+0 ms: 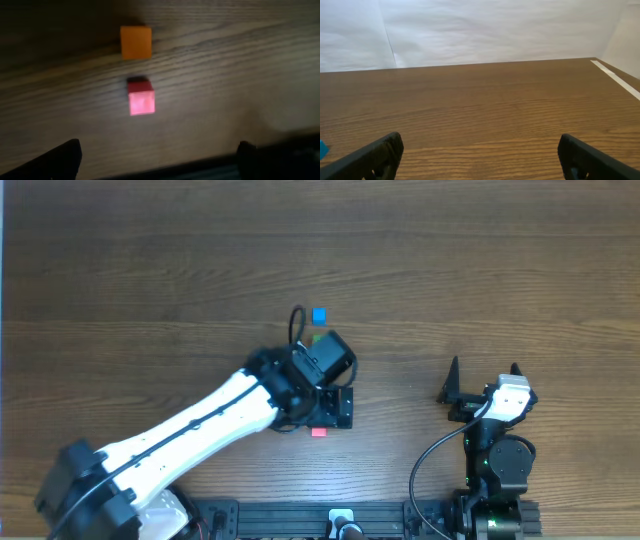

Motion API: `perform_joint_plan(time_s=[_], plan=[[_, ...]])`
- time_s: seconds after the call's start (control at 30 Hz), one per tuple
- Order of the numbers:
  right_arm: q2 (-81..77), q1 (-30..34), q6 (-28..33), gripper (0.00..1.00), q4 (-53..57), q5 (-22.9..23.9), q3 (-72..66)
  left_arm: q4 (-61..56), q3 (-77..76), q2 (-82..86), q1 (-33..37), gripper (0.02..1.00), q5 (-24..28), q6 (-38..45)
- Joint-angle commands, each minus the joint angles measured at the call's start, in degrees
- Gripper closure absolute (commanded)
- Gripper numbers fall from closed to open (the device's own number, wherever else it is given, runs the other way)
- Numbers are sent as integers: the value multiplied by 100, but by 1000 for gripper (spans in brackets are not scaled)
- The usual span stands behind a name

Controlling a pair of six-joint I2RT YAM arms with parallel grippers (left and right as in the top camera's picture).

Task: Stack Cubes

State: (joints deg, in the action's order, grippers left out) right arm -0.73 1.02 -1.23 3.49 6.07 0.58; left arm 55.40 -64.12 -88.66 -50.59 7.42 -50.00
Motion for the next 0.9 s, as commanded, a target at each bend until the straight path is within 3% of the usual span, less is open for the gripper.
perform_joint_plan(time_s=[0.03, 0.33, 0.5, 0.57, 0.9], plan=[[39, -31, 24, 9, 22, -46, -28, -466, 492, -221, -129, 18, -48, -715], [39, -31, 24, 7, 22, -46, -26, -726, 649, -817, -179, 27, -387, -881], [39, -31, 24, 9, 22, -46, -26, -874, 649, -1106, -282, 86, -396, -857], [39, -31, 24, 7, 22, -46, -26, -922, 649, -1180, -330, 117, -411, -597], [39, -31, 22, 9, 22, -46, -26, -962, 691, -1241, -407, 82, -498, 42]])
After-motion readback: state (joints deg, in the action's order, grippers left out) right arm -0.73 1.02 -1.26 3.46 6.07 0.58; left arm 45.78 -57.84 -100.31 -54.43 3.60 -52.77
